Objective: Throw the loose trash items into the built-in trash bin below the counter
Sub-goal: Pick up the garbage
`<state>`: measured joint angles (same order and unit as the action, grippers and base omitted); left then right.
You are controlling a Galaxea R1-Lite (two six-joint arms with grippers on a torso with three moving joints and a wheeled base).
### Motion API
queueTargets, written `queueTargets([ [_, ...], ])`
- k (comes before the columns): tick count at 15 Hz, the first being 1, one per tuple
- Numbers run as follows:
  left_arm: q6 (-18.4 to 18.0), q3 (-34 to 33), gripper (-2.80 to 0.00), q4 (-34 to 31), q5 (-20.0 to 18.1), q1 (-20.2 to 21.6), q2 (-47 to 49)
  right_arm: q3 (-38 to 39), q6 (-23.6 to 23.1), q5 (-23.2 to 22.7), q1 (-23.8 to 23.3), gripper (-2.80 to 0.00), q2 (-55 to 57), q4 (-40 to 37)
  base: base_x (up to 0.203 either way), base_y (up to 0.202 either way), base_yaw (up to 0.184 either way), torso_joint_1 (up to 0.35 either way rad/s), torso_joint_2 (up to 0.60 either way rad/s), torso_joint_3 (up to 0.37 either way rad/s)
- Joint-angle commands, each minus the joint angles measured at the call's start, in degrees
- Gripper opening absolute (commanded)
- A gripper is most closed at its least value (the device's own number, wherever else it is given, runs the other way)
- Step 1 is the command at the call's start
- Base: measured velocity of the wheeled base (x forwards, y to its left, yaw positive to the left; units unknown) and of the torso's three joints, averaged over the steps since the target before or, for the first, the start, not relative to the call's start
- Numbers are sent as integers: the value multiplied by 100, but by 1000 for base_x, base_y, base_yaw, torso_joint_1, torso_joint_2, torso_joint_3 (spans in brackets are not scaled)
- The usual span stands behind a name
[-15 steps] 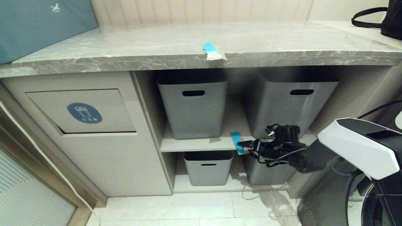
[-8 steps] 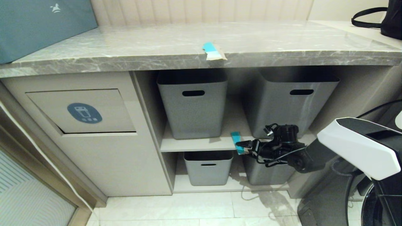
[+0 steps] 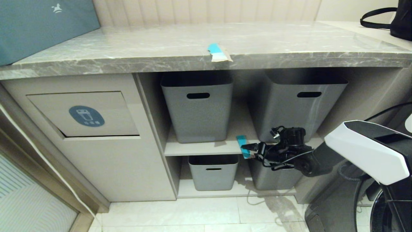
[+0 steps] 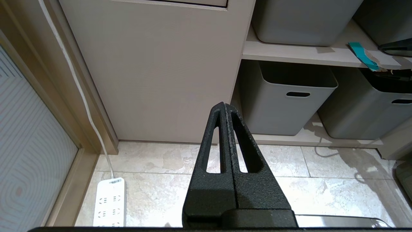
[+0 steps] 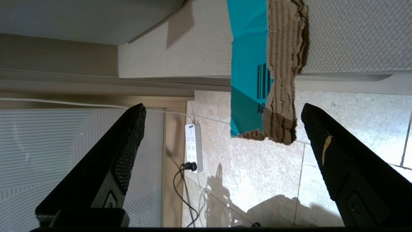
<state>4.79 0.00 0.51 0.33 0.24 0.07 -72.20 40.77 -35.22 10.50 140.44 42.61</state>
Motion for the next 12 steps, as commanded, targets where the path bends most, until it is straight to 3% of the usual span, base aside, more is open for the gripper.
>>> queueTargets([
  [1, 4, -18, -280, 2, 2, 2, 1, -13, 19, -29, 5, 0, 10, 36, 0, 0, 0, 0, 0, 0],
  [12, 4, -18, -280, 2, 2, 2, 4, -233, 107, -29, 5, 0, 98, 37, 0, 0, 0, 0, 0, 0],
])
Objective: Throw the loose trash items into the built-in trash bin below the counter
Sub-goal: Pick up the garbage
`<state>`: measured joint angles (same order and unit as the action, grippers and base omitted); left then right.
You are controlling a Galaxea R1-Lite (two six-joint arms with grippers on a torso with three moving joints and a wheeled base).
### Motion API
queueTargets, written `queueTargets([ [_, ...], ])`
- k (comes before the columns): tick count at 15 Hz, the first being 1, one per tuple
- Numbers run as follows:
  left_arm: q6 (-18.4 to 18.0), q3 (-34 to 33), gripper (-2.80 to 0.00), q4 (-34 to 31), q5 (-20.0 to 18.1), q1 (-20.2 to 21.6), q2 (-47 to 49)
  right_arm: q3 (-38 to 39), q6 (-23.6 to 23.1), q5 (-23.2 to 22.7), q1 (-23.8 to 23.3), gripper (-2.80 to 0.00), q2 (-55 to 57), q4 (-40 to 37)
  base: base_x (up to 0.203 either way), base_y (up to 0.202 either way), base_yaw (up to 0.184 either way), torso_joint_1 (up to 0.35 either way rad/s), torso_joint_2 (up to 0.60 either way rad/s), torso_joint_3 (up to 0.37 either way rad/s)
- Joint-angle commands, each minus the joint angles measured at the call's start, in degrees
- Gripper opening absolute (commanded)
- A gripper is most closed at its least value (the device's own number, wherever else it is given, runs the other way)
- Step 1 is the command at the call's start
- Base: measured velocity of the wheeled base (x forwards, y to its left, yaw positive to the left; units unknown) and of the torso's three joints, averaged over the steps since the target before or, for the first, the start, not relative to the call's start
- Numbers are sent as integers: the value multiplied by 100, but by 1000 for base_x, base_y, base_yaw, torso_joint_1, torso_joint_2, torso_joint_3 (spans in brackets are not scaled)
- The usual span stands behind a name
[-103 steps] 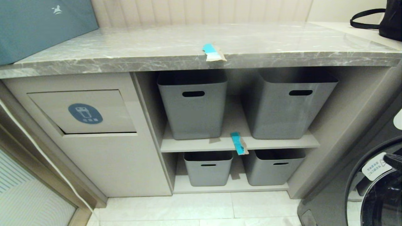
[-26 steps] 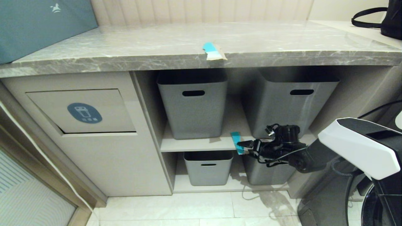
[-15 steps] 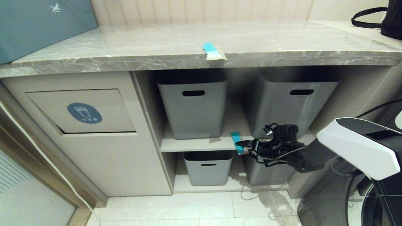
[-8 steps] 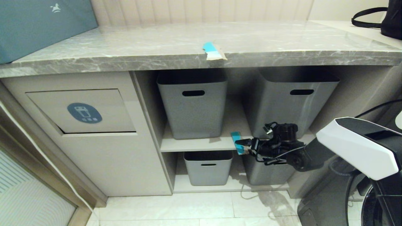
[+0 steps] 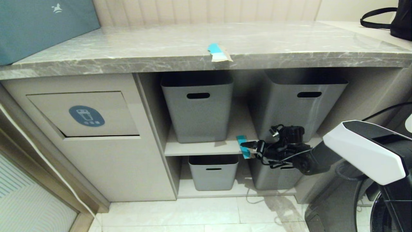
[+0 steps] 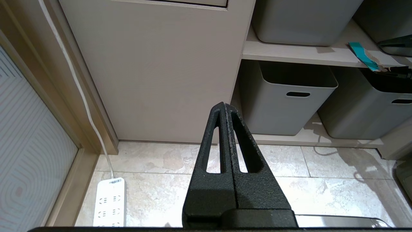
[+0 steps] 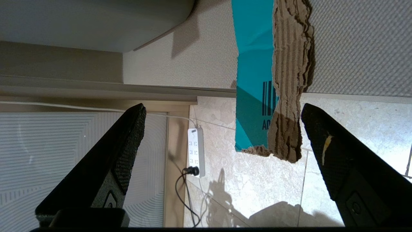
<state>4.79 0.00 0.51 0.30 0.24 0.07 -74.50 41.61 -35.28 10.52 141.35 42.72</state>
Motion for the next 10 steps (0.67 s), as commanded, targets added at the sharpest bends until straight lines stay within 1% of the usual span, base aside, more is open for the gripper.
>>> queueTargets([
  [1, 13, -18, -280, 2, 5, 2, 2, -4, 23, -23, 3, 0, 16, 26, 0, 0, 0, 0, 0, 0],
  [6, 4, -18, -280, 2, 5, 2, 1, -39, 38, -14, 3, 0, 25, 17, 0, 0, 0, 0, 0, 0],
  [10, 4, -18, -280, 2, 5, 2, 1, -75, 206, -14, 3, 0, 16, 26, 0, 0, 0, 0, 0, 0],
])
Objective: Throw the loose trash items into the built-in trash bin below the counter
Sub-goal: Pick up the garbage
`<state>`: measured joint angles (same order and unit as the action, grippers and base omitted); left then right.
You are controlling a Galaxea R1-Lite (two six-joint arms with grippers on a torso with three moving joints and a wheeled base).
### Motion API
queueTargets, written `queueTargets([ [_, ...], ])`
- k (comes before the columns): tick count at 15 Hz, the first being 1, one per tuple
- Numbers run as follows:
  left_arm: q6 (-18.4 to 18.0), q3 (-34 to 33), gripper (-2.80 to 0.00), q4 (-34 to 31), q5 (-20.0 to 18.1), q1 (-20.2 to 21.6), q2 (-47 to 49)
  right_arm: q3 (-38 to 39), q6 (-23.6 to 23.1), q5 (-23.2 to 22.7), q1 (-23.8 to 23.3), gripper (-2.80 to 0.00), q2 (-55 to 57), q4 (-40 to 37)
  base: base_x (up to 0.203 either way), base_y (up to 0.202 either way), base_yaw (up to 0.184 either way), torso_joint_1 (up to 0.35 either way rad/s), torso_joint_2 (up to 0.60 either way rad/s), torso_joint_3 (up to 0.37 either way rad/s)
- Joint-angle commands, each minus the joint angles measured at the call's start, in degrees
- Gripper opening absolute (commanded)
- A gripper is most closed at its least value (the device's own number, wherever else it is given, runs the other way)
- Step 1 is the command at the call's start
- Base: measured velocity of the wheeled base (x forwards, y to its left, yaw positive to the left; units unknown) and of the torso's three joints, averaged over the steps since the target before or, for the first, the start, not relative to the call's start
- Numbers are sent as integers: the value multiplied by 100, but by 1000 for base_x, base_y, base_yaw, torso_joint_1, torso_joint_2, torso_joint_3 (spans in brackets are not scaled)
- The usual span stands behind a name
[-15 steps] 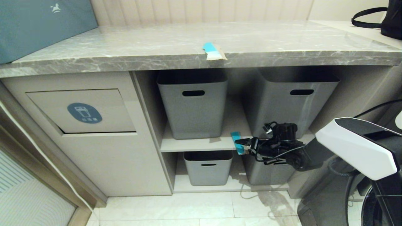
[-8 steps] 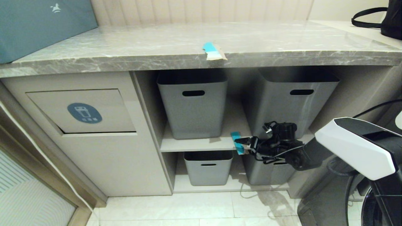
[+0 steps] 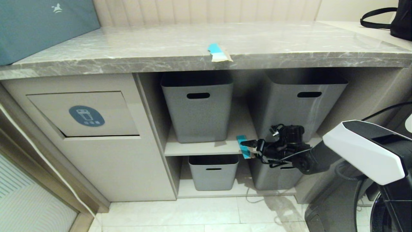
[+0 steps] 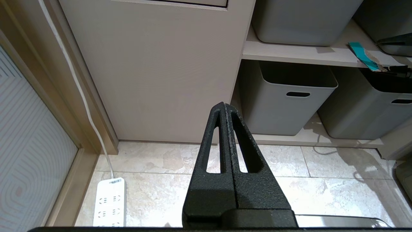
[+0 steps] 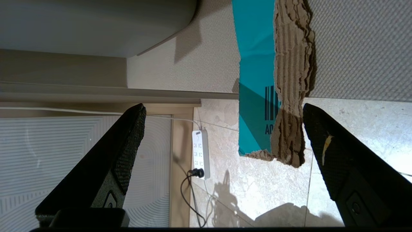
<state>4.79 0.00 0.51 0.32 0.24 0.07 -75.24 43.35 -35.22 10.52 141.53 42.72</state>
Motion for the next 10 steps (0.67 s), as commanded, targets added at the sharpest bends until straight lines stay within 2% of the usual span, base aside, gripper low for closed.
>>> queueTargets([
  [1, 4, -18, -280, 2, 4, 2, 1, -8, 16, -20, 11, 0, 6, 26, 0, 0, 0, 0, 0, 0],
  [3, 4, -18, -280, 2, 4, 2, 1, -24, 22, -20, 11, 0, 15, 26, 0, 0, 0, 0, 0, 0],
  [4, 4, -17, -280, 2, 4, 2, 1, -35, 42, -20, 11, -280, 15, 17, 0, 0, 0, 0, 0, 0],
  [10, 4, -18, -280, 2, 4, 2, 1, -16, 48, -20, 11, -280, -11, 17, 0, 0, 0, 0, 0, 0],
])
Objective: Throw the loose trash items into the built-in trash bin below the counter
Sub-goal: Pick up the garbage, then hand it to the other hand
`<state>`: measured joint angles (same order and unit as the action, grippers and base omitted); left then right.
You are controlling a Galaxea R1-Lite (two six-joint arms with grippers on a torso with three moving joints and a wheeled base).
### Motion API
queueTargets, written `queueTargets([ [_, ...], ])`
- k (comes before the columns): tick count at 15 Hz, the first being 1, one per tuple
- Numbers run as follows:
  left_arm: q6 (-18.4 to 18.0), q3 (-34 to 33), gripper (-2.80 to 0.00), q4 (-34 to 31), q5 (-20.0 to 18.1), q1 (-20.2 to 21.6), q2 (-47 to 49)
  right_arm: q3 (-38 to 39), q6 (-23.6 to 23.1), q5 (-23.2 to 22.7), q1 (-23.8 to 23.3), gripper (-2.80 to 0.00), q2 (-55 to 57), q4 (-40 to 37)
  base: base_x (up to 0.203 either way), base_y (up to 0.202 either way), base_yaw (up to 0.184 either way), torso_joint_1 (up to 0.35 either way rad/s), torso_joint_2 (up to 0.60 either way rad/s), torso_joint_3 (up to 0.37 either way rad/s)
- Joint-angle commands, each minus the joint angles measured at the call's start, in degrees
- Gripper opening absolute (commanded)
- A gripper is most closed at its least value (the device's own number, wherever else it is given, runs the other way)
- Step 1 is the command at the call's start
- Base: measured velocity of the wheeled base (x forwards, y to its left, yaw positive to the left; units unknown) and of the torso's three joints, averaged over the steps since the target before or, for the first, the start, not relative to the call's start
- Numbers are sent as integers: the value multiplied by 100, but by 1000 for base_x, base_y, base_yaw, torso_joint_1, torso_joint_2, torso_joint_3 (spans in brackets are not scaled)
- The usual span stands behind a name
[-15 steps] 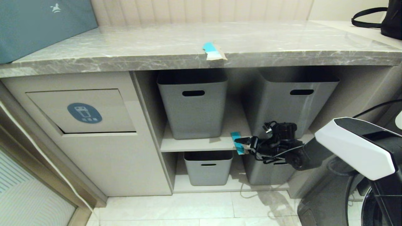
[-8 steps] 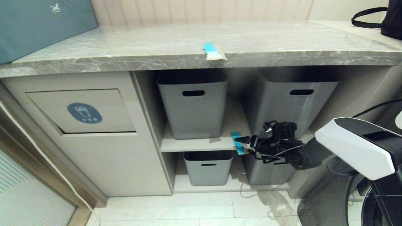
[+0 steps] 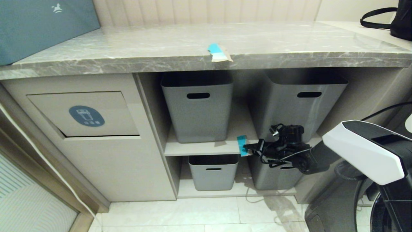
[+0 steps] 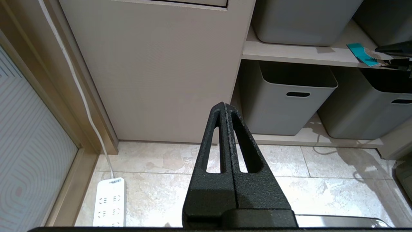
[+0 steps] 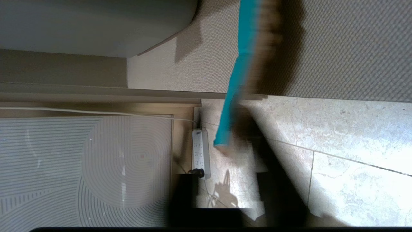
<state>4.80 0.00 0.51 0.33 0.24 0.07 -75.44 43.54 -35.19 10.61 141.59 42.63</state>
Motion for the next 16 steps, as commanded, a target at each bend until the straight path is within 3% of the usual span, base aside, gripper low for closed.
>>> queueTargets([
  [1, 10, -18, -280, 2, 2, 2, 1, 23, 22, -23, 3, -280, -18, 26, 0, 0, 0, 0, 0, 0],
  [6, 4, -18, -280, 2, 2, 2, 6, 420, -47, -16, 80, -280, -308, 33, 0, 0, 0, 0, 0, 0],
  [10, 4, -18, -280, 2, 2, 2, 1, 982, -117, -37, 77, -280, -1529, 51, 0, 0, 0, 0, 0, 0],
  [13, 12, -18, -280, 2, 2, 2, 1, 2562, -446, -357, 160, -280, -2825, 250, 0, 0, 0, 0, 0, 0],
  [16, 4, -18, -280, 2, 2, 2, 1, 4156, -587, -813, 458, -280, -3887, 987, 0, 0, 0, 0, 0, 0],
])
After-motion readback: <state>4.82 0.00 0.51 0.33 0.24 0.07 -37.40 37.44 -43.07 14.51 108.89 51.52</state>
